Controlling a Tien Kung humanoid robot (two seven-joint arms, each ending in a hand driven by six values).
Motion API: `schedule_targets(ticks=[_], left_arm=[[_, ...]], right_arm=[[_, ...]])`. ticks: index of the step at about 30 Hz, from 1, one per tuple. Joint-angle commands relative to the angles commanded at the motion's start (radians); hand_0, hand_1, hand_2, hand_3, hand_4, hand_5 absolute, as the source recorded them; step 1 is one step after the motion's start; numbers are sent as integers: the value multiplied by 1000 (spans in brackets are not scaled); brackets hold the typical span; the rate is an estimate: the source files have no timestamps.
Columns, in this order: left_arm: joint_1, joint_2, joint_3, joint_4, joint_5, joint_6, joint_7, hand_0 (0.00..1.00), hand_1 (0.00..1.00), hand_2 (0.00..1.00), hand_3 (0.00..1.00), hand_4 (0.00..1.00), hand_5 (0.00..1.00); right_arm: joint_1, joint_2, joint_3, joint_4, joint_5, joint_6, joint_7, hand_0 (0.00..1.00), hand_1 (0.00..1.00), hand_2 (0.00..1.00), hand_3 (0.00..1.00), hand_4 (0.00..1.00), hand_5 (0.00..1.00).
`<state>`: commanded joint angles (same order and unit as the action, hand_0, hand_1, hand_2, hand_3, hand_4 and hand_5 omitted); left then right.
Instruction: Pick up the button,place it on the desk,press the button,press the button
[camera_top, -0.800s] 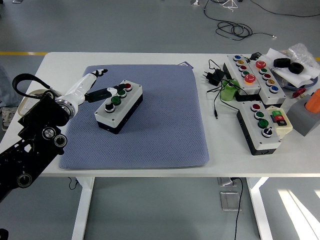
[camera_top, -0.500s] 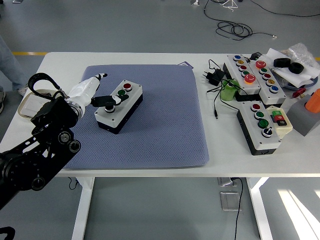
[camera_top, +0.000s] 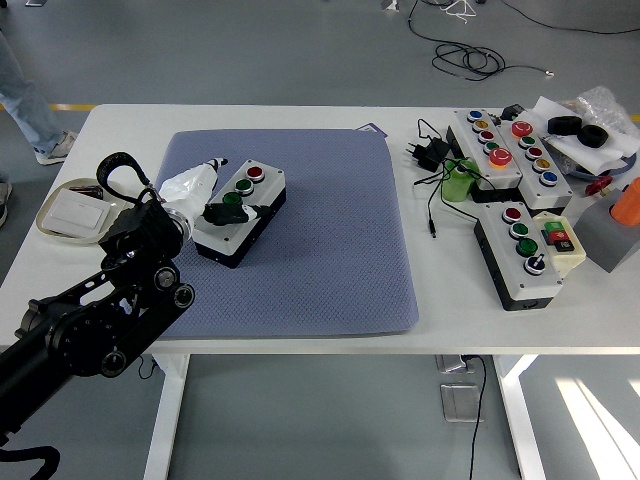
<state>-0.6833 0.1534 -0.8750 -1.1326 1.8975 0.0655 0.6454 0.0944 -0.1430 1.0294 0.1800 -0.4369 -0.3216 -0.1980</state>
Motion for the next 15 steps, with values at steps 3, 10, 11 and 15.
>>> schedule_targets(ticks=[3, 10, 11, 15], left_arm=[[-9, -13, 6, 28, 22, -9, 0, 846, 998, 998, 998, 998, 532], [-30, -39, 18, 99, 63, -24, 0, 813, 998, 998, 998, 998, 432], [-36, -44, 21, 117, 72, -27, 0, 769, 978, 998, 998, 998, 384], [-44, -51, 29, 146, 99, -25, 0, 769, 978, 998, 998, 998, 384]], right_arm=[[2, 0, 0, 0, 0, -1, 1, 787, 797, 817, 751, 412, 479], [4, -1, -1, 0, -6, -1, -1, 787, 797, 817, 751, 412, 479], [4, -1, -1, 0, -7, -1, -1, 787, 797, 817, 751, 412, 479], [4, -2, -2, 0, -5, -1, 0, 787, 797, 817, 751, 412, 479]])
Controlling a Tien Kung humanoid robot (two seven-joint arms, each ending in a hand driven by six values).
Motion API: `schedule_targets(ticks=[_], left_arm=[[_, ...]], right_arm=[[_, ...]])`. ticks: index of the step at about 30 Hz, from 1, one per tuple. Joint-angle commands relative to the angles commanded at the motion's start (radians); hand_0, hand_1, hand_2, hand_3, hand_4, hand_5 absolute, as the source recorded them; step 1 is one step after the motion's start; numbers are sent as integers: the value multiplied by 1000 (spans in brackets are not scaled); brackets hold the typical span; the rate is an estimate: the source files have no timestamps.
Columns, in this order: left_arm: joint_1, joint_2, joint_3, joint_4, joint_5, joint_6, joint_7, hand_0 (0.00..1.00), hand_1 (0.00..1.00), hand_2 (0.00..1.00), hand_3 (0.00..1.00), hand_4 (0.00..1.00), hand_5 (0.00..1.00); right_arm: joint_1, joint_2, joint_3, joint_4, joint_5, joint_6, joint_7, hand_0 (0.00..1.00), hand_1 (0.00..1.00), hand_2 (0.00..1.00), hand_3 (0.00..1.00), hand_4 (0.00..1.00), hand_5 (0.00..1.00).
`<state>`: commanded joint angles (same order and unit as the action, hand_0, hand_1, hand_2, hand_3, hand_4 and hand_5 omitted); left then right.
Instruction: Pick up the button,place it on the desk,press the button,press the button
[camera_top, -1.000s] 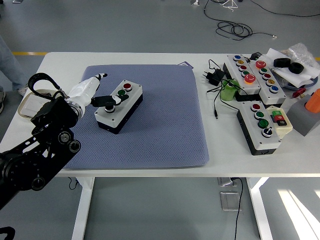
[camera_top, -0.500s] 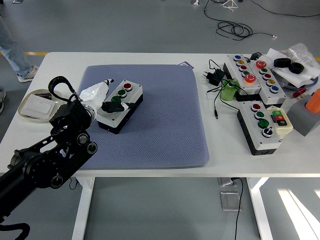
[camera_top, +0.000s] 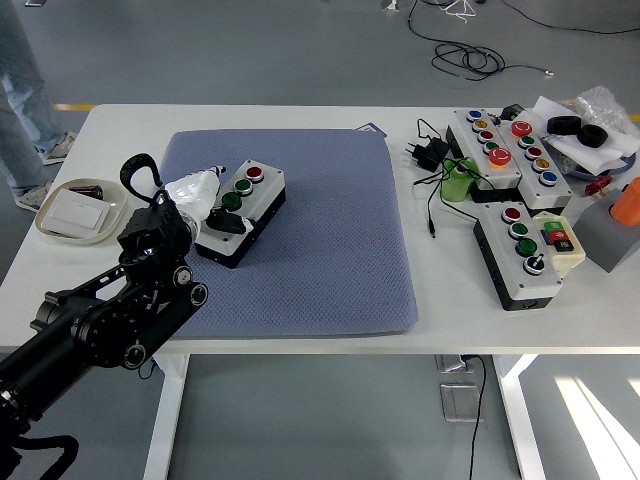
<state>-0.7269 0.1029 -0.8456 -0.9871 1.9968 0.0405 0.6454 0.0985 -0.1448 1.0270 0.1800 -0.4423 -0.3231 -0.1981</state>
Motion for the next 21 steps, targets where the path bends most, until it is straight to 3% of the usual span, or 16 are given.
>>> schedule_targets(ticks=[1, 2, 7, 8, 20, 21], left_arm=[[-3, -1, 4, 6, 10, -2, 0, 769, 978, 998, 998, 998, 384], [-6, -2, 8, 11, 17, -5, 0, 705, 928, 998, 998, 998, 342], [-17, -8, 20, 29, 52, -15, 0, 705, 928, 998, 998, 998, 342], [-20, -11, 25, 33, 63, -22, 0, 661, 882, 998, 998, 996, 310], [-31, -20, 51, 88, 95, -61, 0, 657, 871, 998, 998, 981, 293], [-32, -21, 52, 91, 99, -60, 0, 628, 805, 920, 998, 947, 251]], right_arm=[[0, 0, 0, 0, 0, 0, 0, 787, 797, 817, 751, 412, 479], [0, 0, 0, 0, -1, 0, 0, 787, 797, 817, 751, 412, 479], [-1, 0, -2, 0, 2, -1, 1, 787, 797, 817, 751, 412, 479], [-2, -1, -2, 0, 1, -1, 1, 787, 797, 817, 751, 412, 479], [-11, -1, -7, 0, -1, -2, -1, 787, 797, 817, 751, 412, 479], [-12, -1, -7, 0, -2, -2, -1, 787, 797, 817, 751, 412, 479]])
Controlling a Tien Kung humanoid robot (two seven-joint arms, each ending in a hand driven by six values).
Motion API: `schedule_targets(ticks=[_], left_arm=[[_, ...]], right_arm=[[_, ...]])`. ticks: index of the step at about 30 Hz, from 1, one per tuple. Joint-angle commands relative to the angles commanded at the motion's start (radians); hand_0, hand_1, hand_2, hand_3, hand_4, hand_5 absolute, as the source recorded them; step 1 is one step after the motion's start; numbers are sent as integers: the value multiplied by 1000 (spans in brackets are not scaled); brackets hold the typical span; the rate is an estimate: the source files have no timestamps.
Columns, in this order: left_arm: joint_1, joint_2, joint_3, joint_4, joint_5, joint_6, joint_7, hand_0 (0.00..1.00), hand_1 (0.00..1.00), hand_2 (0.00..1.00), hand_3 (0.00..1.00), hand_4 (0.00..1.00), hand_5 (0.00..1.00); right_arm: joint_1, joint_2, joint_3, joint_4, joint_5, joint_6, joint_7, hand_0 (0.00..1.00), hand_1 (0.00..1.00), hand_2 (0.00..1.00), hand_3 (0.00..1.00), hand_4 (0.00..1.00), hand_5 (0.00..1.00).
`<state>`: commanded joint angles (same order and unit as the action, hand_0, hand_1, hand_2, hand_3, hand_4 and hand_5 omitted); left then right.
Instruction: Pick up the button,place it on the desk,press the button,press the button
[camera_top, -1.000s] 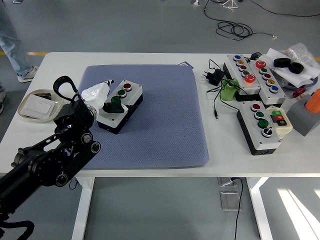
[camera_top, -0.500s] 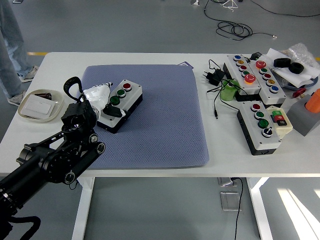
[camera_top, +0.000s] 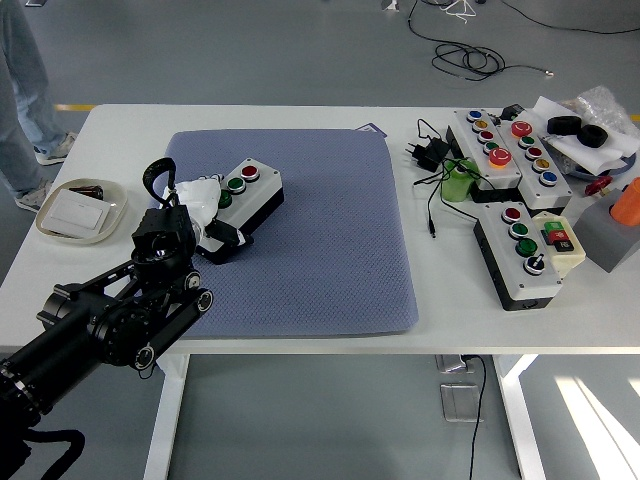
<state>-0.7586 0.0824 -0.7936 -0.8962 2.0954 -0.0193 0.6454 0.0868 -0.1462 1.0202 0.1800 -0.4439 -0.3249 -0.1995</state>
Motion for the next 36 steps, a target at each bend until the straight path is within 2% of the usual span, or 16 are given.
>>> schedule_targets(ticks=[5, 6, 11, 12, 17, 18, 23, 24, 28, 29, 30, 32, 35, 36], left_arm=[[-2, 1, 7, 7, 31, 10, 0, 628, 805, 920, 998, 947, 251], [-2, 1, 7, 9, 35, 11, 0, 503, 628, 727, 998, 867, 131], [2, 6, 9, 9, 50, 14, 0, 503, 628, 727, 998, 867, 131], [2, 7, 9, 9, 51, 14, 0, 391, 447, 510, 885, 786, 47], [7, 14, 11, 6, 77, 11, 0, 391, 447, 510, 885, 786, 47], [8, 15, 12, 5, 82, 10, 0, 370, 393, 401, 726, 711, 2], [10, 21, 13, -4, 102, 26, 0, 370, 393, 401, 726, 711, 2], [10, 23, 13, -5, 105, 31, 0, 355, 330, 336, 568, 602, 2], [12, 32, 8, -24, 118, 63, 0, 355, 330, 336, 568, 602, 2], [14, 38, 5, -33, 117, 80, -14, 355, 330, 336, 568, 602, 2], [15, 44, 2, -42, 112, 96, -30, 365, 326, 306, 477, 561, 2], [17, 51, -1, -54, 103, 119, -85, 365, 326, 306, 477, 561, 2], [19, 71, -13, -87, 64, 149, -185, 365, 326, 306, 477, 561, 2], [19, 76, -15, -95, 41, 151, -227, 313, 292, 282, 415, 554, 2]], right_arm=[[-2, 0, -2, 0, -1, 0, 0, 787, 797, 817, 751, 412, 479], [-2, 0, -2, 0, -1, 0, 0, 787, 797, 817, 751, 412, 479], [-4, -1, -4, 0, -3, 0, 0, 787, 797, 817, 751, 412, 479], [-4, -1, -4, 0, -3, 0, 0, 787, 797, 817, 751, 412, 479], [-3, -1, -3, 0, -7, 1, 1, 787, 797, 817, 751, 412, 479], [-3, 0, -3, 0, -6, 0, 1, 787, 797, 817, 751, 412, 479], [0, 0, -4, 0, -3, 0, 2, 787, 797, 817, 751, 412, 479], [1, 0, -4, 0, -3, 0, 2, 787, 797, 817, 751, 412, 479], [2, 0, -4, 0, -2, 0, 3, 787, 797, 817, 751, 412, 479], [3, 0, -4, 0, -3, 0, 3, 787, 797, 817, 751, 412, 479], [3, 0, -4, 0, -3, 0, 2, 787, 797, 817, 751, 412, 479], [4, 0, -4, 0, -3, 0, 2, 787, 797, 817, 751, 412, 479], [4, 0, -2, 0, -2, 0, 2, 787, 797, 817, 751, 412, 479], [4, 0, -2, 0, -2, 0, 2, 787, 797, 817, 751, 412, 479]])
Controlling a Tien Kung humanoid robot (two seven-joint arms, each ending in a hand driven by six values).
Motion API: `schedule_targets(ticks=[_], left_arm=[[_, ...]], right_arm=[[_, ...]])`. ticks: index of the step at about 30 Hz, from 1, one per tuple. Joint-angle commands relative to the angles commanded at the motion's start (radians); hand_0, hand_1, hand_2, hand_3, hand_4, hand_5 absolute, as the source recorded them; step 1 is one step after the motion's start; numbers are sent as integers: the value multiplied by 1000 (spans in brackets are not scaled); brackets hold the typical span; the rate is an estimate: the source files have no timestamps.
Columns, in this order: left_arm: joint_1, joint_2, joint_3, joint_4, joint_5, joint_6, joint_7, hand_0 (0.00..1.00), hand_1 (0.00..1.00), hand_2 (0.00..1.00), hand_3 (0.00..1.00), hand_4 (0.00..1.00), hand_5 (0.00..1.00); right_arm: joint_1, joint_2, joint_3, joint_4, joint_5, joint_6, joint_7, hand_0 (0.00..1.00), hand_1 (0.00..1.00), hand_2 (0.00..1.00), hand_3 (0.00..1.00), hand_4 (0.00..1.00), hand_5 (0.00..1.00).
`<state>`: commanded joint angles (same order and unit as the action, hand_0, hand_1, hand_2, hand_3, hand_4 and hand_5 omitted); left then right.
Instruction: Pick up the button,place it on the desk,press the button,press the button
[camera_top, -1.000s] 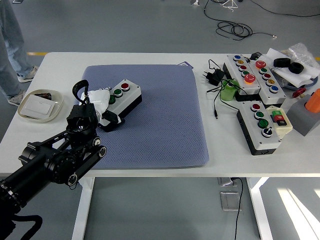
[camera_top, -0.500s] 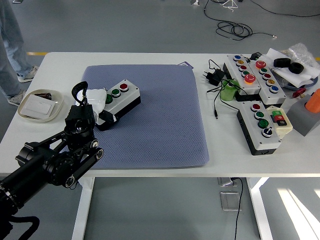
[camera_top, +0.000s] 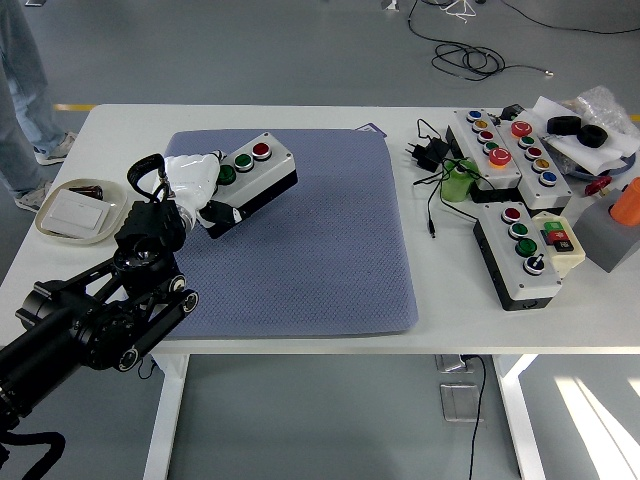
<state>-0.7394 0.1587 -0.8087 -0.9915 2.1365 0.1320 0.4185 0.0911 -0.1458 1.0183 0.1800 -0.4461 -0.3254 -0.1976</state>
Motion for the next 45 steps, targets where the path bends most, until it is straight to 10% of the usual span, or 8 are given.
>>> schedule_targets(ticks=[15, 27, 45], left_arm=[[-23, 80, 32, -16, 32, -118, -458, 320, 304, 282, 389, 533, 2], [-19, 89, 90, 6, 132, -75, -489, 348, 313, 296, 396, 536, 2], [-12, 78, 94, 56, 132, -129, -488, 383, 390, 374, 447, 525, 2]], right_arm=[[2, 1, 1, 0, 0, -1, -2, 787, 797, 817, 751, 412, 479], [4, 1, -2, 0, -5, -1, -6, 787, 797, 817, 751, 412, 479], [-3, 2, -1, 0, -11, -3, -10, 787, 797, 817, 751, 412, 479]])
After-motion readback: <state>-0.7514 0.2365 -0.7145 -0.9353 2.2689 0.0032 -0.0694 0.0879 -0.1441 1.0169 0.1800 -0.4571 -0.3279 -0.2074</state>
